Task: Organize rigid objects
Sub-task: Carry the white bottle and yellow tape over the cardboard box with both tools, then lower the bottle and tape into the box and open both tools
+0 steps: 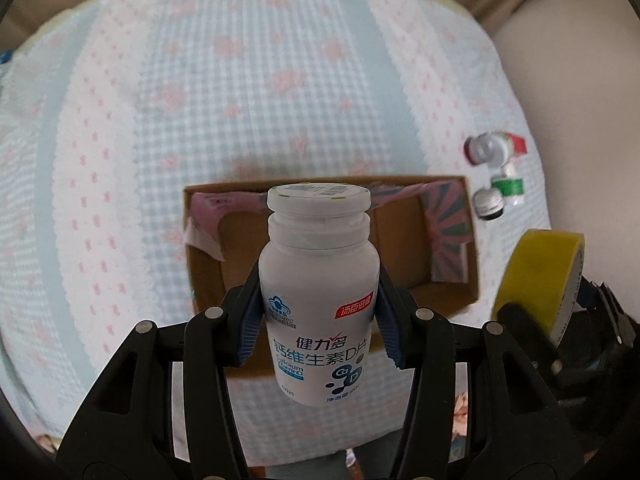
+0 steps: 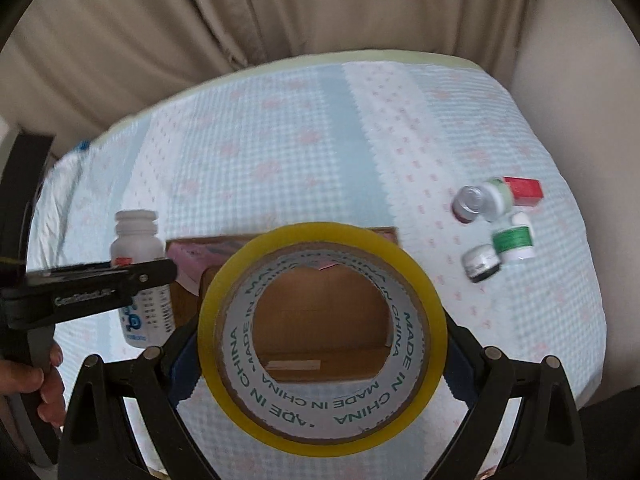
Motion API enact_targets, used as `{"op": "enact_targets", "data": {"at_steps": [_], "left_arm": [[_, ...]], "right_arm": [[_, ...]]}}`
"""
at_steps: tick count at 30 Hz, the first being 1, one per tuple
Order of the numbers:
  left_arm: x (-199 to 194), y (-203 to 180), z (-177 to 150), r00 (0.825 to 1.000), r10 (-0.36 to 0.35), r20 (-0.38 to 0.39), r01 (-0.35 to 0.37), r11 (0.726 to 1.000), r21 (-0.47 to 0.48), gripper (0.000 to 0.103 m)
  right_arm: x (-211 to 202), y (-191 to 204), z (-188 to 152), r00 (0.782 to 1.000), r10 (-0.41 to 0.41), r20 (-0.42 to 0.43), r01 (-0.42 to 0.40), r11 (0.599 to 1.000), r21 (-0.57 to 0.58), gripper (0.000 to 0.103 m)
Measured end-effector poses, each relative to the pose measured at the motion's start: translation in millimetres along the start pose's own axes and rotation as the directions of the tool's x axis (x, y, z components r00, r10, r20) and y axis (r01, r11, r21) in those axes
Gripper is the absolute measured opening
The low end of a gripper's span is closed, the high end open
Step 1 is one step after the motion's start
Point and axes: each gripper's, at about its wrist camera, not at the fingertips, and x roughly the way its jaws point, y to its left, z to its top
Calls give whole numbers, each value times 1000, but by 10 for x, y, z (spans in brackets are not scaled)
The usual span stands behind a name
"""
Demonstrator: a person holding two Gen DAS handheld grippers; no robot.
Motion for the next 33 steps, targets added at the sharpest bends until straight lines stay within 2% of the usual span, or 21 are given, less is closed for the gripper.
{"op": "enact_targets", "data": {"at_steps": [5, 11, 17, 22, 23, 25, 27, 31, 33], "left_arm": [[541, 61, 71, 998, 29, -64, -27, 999, 40, 46], [988, 151, 95, 988, 89, -127, -79, 994, 82, 46], [1209, 179, 134, 979, 125, -159, -108, 987, 116, 46], [1195, 147, 158, 982, 135, -129, -118, 984, 130, 46], [1184, 130, 177, 982, 136, -128, -119, 984, 135, 53], [1143, 93, 190, 983, 143, -113, -126, 981, 148, 102], [1068, 53, 189, 987, 141, -79, -126, 979, 162, 103], [994, 19, 167, 989, 128, -70, -116, 981, 154, 103], [950, 34, 147, 991, 116, -69, -106, 985, 134, 103]], "right_arm": [[499, 230, -80, 999, -34, -38, 29, 991, -127, 96], [1106, 267, -220, 994, -33, -103, 9, 974, -226, 96], [1459, 267, -276, 990, -22, -141, -13, 971, -238, 96], [1591, 249, -253, 989, -29, -147, -8, 968, -249, 96], [1610, 246, -252, 988, -36, -149, -3, 967, -253, 96], [1659, 235, -252, 983, -28, -180, -19, 966, -257, 96], [1693, 221, -272, 977, -10, -211, -45, 966, -253, 102], [1535, 212, -266, 992, 11, -122, -43, 964, -263, 103], [1510, 201, -270, 991, 10, -135, -45, 965, -259, 103]]}}
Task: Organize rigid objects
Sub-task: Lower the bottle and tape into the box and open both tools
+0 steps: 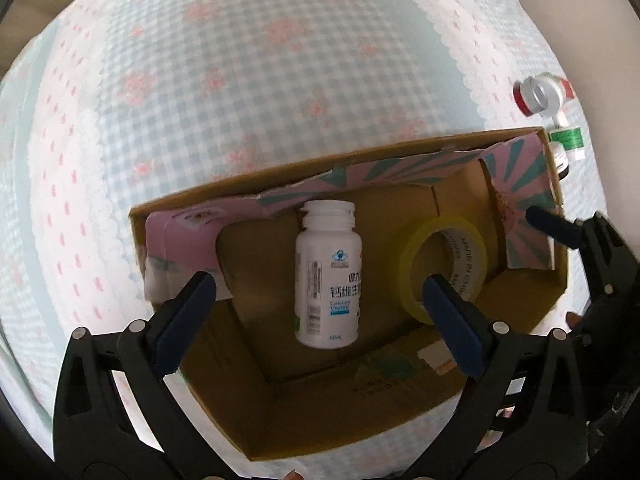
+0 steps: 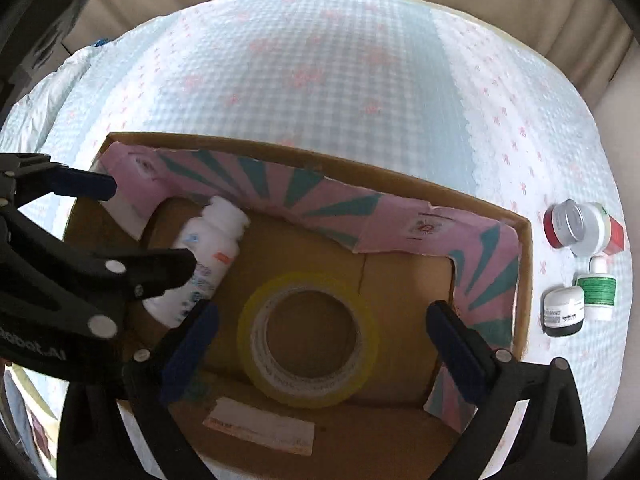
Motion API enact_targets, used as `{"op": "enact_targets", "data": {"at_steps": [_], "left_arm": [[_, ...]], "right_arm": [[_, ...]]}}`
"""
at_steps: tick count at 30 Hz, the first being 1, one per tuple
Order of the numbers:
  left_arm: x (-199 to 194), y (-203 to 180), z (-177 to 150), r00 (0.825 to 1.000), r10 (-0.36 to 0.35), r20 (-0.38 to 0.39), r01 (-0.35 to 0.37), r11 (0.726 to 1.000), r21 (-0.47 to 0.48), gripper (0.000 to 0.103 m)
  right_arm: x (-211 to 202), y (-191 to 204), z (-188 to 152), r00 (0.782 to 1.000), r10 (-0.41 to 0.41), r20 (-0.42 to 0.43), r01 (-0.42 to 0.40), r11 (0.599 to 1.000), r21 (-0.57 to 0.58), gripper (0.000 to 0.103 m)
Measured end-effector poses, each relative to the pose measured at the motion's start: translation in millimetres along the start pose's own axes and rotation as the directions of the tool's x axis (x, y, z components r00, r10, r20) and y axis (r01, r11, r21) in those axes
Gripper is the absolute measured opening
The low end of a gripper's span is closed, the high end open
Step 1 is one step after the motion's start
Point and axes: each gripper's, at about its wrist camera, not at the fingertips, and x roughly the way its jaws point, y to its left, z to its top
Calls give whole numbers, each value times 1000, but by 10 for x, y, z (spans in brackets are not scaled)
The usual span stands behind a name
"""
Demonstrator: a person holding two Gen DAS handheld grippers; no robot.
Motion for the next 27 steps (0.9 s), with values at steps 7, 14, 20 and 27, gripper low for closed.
{"op": "enact_targets", "data": {"at_steps": [7, 14, 20, 27], "left_arm": [[-261, -17, -143, 1000, 3, 27, -2, 1000, -23, 103], [-799, -29, -397, 995, 1, 104, 6, 998, -59, 103], [-1282, 11, -746, 983, 21, 181, 1, 993, -116, 103], [-1742, -48, -1177, 966, 36, 256, 12, 983, -182, 103]], "right_arm": [[-172, -54, -80, 1000, 6, -5, -5, 999, 42, 103], [-640, -37, -84, 999, -1, 46, -3, 997, 73, 103], [-1113, 83, -215, 995, -7, 101, -2, 996, 90, 103], [-1705, 83, -478, 989, -36, 141, 23, 995, 94, 103]]}}
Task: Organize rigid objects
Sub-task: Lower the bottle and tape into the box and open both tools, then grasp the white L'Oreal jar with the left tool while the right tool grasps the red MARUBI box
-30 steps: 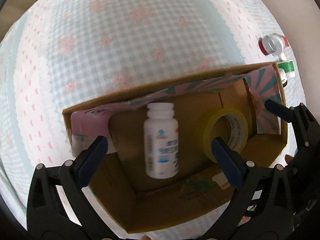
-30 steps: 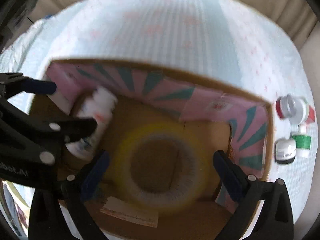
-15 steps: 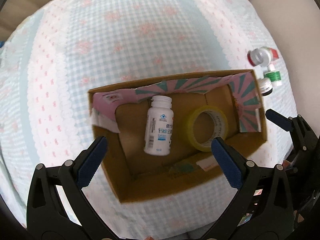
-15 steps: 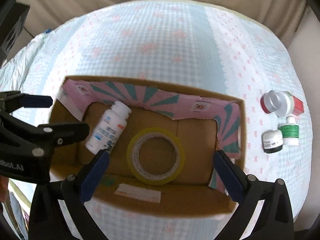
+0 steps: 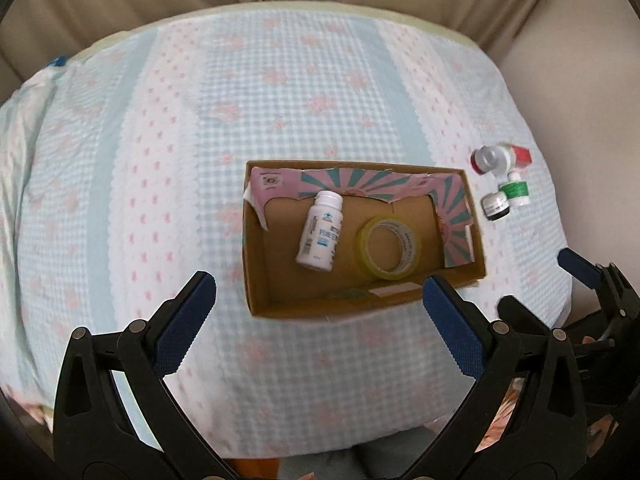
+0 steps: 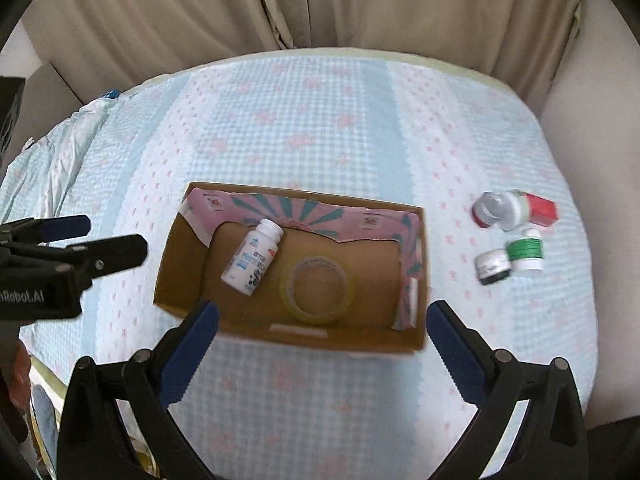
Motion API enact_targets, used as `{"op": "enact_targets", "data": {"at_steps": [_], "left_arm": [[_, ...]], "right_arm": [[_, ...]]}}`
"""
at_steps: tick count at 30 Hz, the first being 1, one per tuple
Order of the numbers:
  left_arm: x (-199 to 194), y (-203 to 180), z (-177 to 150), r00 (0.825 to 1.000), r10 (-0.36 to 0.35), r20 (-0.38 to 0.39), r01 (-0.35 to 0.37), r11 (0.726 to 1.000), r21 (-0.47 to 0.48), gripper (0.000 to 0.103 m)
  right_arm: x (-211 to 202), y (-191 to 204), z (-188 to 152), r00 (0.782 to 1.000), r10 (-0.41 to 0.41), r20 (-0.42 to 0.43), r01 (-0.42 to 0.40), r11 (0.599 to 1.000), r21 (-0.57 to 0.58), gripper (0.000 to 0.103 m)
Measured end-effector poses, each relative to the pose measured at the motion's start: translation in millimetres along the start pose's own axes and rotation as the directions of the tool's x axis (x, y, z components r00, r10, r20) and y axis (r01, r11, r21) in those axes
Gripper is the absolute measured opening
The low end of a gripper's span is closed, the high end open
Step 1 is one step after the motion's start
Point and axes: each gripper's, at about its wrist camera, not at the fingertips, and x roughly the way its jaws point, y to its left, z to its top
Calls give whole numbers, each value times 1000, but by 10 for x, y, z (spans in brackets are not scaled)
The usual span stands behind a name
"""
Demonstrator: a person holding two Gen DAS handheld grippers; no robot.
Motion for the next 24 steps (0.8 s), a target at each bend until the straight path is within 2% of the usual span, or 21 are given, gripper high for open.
{"op": "enact_targets", "data": {"at_steps": [4, 8, 12, 15, 19, 22, 24], "left_arm": [[-228, -117, -202, 999, -19, 28, 21, 998, -59, 103], [-407, -393, -375, 998, -21, 53, 25, 997, -71, 103], [-561, -819, -456, 995, 16, 102, -10, 998, -61, 103], [-625, -1231, -524, 990, 35, 135, -21, 994, -103, 103], [-597, -1779, -618, 989, 37, 142, -14, 987, -159, 103], [-535, -2220, -643, 988, 45, 151, -18, 984, -177, 103], [-458, -2461, -639, 991, 23, 135, 4, 981, -194, 103]], "right_arm": [[-350, -164, -97, 999, -13, 31, 13, 1000, 3, 103], [-633, -460, -127, 999, -9, 44, 8, 999, 40, 103], [-964, -942, -164, 995, 3, 95, -10, 997, 83, 103], [-1161, -1290, -200, 990, -8, 138, -2, 997, 72, 103], [-1372, -1891, -255, 983, -8, 183, 8, 1000, 2, 103], [-1432, -2354, -255, 983, 1, 183, 2, 1000, -16, 103], [-1452, -2602, -239, 983, -4, 183, 8, 1000, -21, 103]]}}
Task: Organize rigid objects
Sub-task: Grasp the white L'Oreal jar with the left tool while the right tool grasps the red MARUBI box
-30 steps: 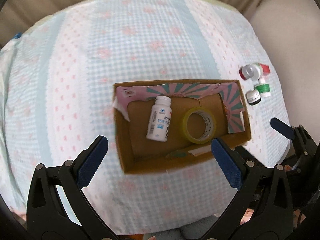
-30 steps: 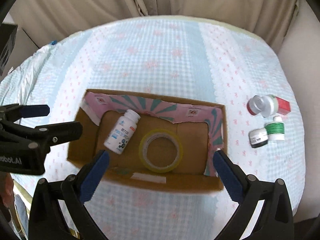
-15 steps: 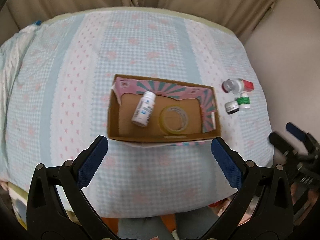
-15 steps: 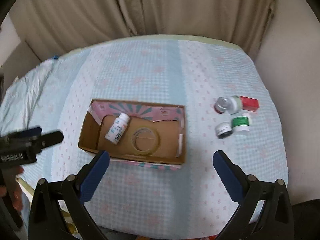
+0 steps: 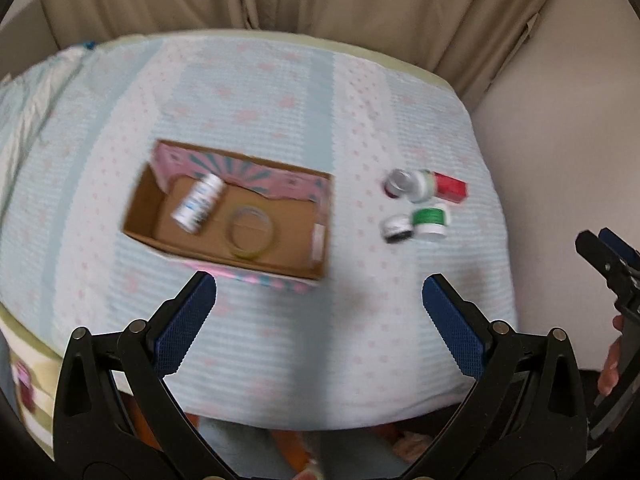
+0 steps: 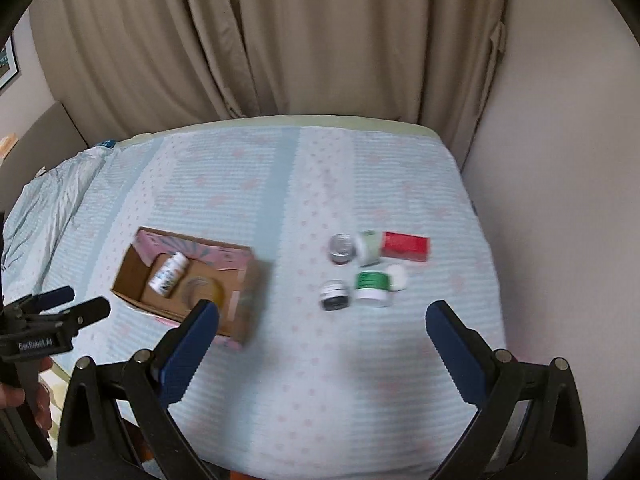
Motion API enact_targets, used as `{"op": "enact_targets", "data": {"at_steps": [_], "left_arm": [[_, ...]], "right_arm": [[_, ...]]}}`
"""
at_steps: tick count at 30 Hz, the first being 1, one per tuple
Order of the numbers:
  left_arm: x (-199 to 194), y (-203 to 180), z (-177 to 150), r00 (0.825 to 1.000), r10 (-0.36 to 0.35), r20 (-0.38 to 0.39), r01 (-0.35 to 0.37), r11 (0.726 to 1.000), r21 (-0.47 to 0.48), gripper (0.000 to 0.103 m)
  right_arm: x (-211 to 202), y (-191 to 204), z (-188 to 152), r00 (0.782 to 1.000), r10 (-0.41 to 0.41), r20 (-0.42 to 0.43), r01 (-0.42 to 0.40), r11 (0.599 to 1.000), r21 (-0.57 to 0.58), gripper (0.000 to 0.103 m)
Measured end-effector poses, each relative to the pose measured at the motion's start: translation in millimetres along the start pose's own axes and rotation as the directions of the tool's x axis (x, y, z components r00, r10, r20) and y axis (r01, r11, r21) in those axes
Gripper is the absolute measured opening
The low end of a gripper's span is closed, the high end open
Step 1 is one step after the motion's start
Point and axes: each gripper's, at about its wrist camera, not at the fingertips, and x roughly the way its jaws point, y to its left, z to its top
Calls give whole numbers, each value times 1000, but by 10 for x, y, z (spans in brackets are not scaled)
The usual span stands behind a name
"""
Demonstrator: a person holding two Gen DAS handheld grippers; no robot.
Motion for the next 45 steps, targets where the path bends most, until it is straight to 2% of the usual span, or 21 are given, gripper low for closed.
{"op": "enact_targets", "data": {"at_steps": [3, 7, 15, 17, 19, 20, 22, 23, 24, 27, 32, 35, 38, 41, 45], "left_arm": [[125, -312, -58, 999, -25, -32, 24, 999, -30, 103], [391, -612, -46, 997, 2, -81, -6, 999, -45, 103], [977, -883, 206, 982, -63, -177, 48, 995, -90, 103], [1177, -962, 277, 975, -101, -200, 81, 991, -104, 103], [1353, -1034, 337, 968, -97, -231, 76, 992, -97, 103], [1485, -1072, 366, 964, -93, -250, 73, 993, -90, 103], [1684, -1102, 402, 959, -87, -268, 65, 994, -88, 103], [1783, -1106, 419, 956, -84, -279, 60, 994, -94, 103], [1923, -1098, 439, 952, -82, -296, 52, 993, -110, 103], [2248, -1074, 474, 944, -79, -321, 32, 988, -148, 103], [2827, -1052, 486, 929, -58, -366, -7, 985, -173, 102], [3120, -1046, 485, 917, -75, -392, -9, 978, -210, 101], [3376, -1064, 455, 903, -79, -423, -19, 975, -223, 101], [3547, -1072, 426, 891, -97, -444, -19, 968, -250, 99], [3738, -1095, 396, 882, -84, -463, -33, 971, -237, 99]], "right_arm": [[15, -359, 47, 1000, -14, -6, 14, 1000, -5, 103], [102, -748, 133, 1000, -3, -5, 3, 1000, 23, 103], [463, -1090, 266, 999, 3, -35, 1, 996, 91, 103], [558, -1154, 335, 999, -2, -41, 6, 995, 95, 103], [682, -1206, 423, 999, -9, -41, 12, 996, 84, 103], [859, -1253, 508, 999, -10, -48, 13, 997, 74, 103], [954, -1277, 539, 999, -11, -53, 14, 998, 66, 103], [1157, -1317, 585, 998, -12, -66, 15, 999, 48, 103], [1157, -1317, 585, 998, -12, -66, 15, 999, 48, 103], [1526, -1397, 634, 995, -10, -99, 11, 1000, 3, 103], [2213, -1525, 675, 988, -29, -155, 8, 991, -134, 103], [2618, -1575, 661, 981, -33, -191, -14, 970, -241, 103], [3017, -1588, 643, 971, -36, -238, -53, 932, -359, 102], [3371, -1552, 573, 954, -68, -292, -89, 866, -492, 101], [3718, -1519, 509, 937, -82, -341, -152, 780, -606, 101]]}}
